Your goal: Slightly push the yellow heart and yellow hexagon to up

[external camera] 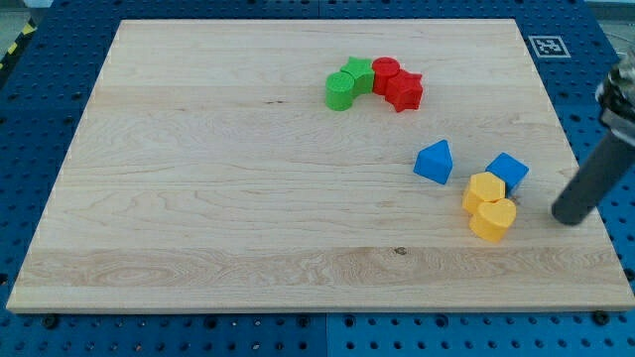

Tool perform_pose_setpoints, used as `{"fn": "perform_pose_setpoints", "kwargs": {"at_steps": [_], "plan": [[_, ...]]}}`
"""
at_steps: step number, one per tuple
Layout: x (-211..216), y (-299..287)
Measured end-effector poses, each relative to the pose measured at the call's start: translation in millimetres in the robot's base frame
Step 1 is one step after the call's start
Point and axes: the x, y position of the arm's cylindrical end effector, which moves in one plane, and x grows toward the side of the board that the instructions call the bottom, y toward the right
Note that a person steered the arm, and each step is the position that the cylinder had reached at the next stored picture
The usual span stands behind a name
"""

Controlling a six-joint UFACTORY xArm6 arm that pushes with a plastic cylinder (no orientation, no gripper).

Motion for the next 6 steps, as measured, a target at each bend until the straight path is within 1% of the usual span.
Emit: {"fn": "perform_pose_setpoints", "kwargs": {"at_steps": [1,2,3,4,5,6], "plan": [[31,-31],[47,-77],[46,-98],[23,-98],[12,-98],[11,-94]]}}
